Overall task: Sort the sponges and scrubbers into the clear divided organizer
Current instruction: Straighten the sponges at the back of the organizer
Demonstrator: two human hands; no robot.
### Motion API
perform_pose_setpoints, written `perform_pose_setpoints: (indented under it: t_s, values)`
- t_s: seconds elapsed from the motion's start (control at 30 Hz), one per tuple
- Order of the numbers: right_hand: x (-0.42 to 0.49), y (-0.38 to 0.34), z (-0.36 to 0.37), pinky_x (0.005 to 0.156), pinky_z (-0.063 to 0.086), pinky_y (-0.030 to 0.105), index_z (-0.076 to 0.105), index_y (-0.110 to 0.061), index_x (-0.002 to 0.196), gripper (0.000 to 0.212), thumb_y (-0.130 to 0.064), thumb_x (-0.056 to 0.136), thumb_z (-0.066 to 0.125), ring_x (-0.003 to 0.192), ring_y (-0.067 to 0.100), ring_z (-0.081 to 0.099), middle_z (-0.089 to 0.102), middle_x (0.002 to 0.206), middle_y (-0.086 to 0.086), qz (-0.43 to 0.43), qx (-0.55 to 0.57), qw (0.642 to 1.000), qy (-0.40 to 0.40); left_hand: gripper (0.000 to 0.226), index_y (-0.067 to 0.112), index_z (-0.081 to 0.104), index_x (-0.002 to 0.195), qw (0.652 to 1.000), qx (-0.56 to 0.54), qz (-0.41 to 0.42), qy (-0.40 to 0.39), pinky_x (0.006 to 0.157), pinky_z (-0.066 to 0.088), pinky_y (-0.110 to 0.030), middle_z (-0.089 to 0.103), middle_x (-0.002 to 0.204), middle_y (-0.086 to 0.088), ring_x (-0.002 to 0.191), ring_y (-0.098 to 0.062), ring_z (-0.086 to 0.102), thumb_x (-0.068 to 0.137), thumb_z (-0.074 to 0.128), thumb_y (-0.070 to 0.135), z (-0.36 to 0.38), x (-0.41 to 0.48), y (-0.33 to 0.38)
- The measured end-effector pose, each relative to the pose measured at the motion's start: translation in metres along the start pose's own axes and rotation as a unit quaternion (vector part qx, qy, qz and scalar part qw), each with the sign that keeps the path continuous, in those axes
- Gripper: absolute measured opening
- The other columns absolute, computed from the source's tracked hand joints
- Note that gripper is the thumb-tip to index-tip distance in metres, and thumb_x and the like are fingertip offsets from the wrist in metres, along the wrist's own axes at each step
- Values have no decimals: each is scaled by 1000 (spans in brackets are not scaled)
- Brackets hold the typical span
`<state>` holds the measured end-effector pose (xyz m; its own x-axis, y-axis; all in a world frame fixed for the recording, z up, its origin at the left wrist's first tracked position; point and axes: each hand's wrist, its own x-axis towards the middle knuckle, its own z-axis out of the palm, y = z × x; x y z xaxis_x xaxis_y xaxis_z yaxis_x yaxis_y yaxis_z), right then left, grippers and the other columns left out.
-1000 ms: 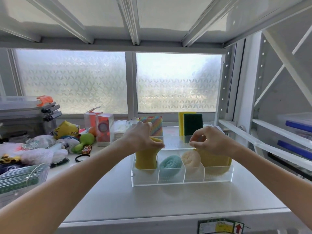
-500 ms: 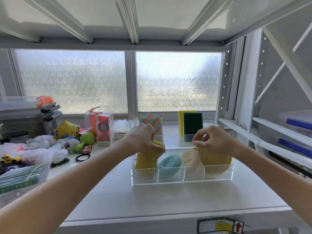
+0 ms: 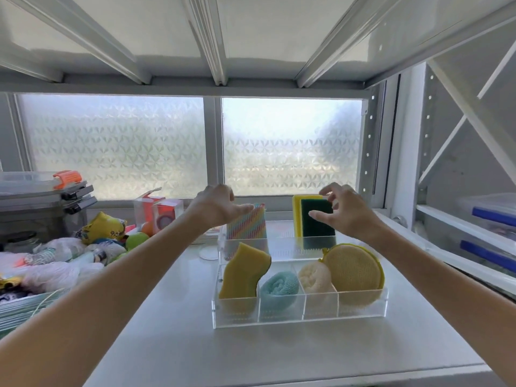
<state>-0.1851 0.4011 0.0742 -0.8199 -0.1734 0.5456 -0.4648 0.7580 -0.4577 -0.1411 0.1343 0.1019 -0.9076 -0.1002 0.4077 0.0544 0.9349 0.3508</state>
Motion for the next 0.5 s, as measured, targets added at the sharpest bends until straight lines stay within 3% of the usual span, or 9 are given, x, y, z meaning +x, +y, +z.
perform_pose_setpoints:
  t_s: [0.07,0.17,0.27,0.33,0.4,0.5]
  values:
    - [17,-5,12,100,44,44,38,-24,137,77,-54,74,70,123,34,47,36,140,12,47,-32,998,-17,79,6,56,125,999,-11,-26,-37,95,51,-43,63,124,-15,110,-30,59,72,66,64,14,18,-1]
    - [40,-12,34,105,40,52,20,-32,146,96,-69,69,63,138,44,29,12,156,9,108,-93,988,-60,101,9,37,143,996,-1,-50,-76,108,41,-45,43,145,-19,132,-34,43,67,65,70,36,41,2]
    - [54,-16,52,103,41,53,23,-31,146,97,-70,67,64,138,45,29,14,156,9,129,-142,979,-65,110,10,31,148,992,8,-70,-108,112,35,-45,34,153,-18,141,-35,33,65,65,73,53,56,7]
    - [58,-18,58,96,44,48,34,-26,141,89,-64,68,66,130,41,40,27,148,10,128,-161,977,-55,108,10,47,137,991,16,-75,-110,108,40,-45,48,144,-16,133,-34,43,57,64,79,64,62,9]
    - [59,-21,60,88,46,42,42,-21,135,79,-59,70,67,119,36,52,37,138,11,124,-176,975,-48,100,11,60,114,993,22,-66,-90,100,48,-47,60,128,-15,121,-33,53,45,62,83,72,67,9]
    - [62,-25,60,86,46,41,44,-19,132,70,-56,76,64,116,35,54,39,137,12,129,-182,973,-51,65,18,54,86,996,2,-61,-69,89,51,-43,65,112,-14,110,-32,57,46,68,68,78,71,9]
